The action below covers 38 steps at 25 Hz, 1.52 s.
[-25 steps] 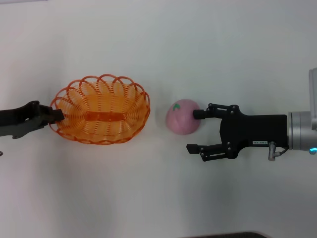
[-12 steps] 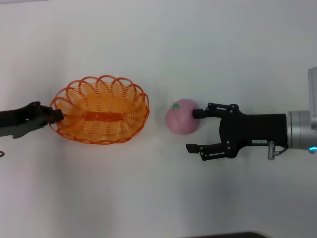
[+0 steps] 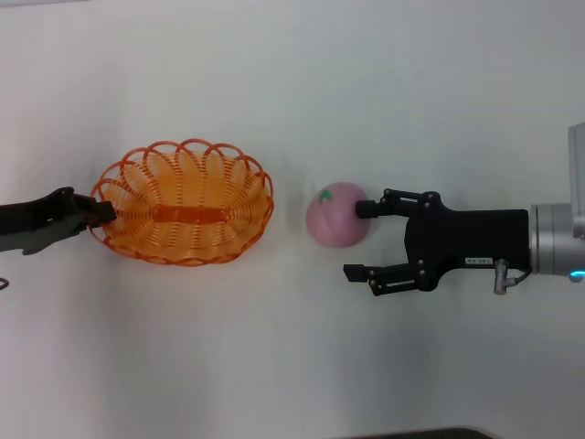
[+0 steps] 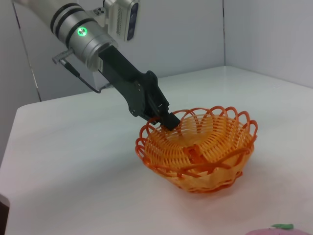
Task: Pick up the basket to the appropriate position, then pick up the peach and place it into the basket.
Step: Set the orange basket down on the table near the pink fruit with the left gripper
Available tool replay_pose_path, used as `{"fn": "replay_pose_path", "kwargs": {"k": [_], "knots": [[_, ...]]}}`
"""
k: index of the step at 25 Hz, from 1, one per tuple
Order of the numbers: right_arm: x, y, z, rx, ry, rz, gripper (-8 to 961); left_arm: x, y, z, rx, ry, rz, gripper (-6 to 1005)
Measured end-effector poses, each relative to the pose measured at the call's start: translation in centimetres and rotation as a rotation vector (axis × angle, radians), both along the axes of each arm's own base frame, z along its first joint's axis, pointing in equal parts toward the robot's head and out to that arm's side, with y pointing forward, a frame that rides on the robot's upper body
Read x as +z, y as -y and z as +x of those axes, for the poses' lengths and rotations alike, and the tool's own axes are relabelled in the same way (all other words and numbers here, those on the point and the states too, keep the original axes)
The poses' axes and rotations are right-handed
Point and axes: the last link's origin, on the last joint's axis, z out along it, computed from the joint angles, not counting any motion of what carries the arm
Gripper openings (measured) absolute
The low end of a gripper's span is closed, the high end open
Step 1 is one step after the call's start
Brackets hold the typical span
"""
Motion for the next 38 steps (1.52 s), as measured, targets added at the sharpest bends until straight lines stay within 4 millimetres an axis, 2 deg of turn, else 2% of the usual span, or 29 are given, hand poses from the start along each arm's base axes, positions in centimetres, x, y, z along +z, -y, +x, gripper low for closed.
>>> {"fn": "replay_pose_path", "kwargs": {"k": [15,21,23,29,34,38], "knots": [[0.0,0.0,0.0,-0.001,0.002,0.002,924,-0.1,0.0,0.4,-0.009,0.007,-0.022,97],[0.0,0.0,0.0,-0.001,0.002,0.002,924,0.4,0.2,0.6,-0.02,0.041,-0.027,155],[0.0,0.0,0.0,-0.001,0.002,0.002,924,0.7,0.4,0.5,-0.015,0.05,-0.022,302],[0.0,0.0,0.0,-0.002,0.002,0.001,924,1.2,0.6,0.2,-0.025,0.053,-0.013,531],[0.0,-0.1,0.0,0.0,0.001,0.001,924,1.4,0.5,0.2,-0.058,0.031,-0.011,769],[0.0,-0.1,0.0,0.001,0.001,0.001,924,2.4,0.4,-0.1,-0.093,0.017,0.032,812]]}}
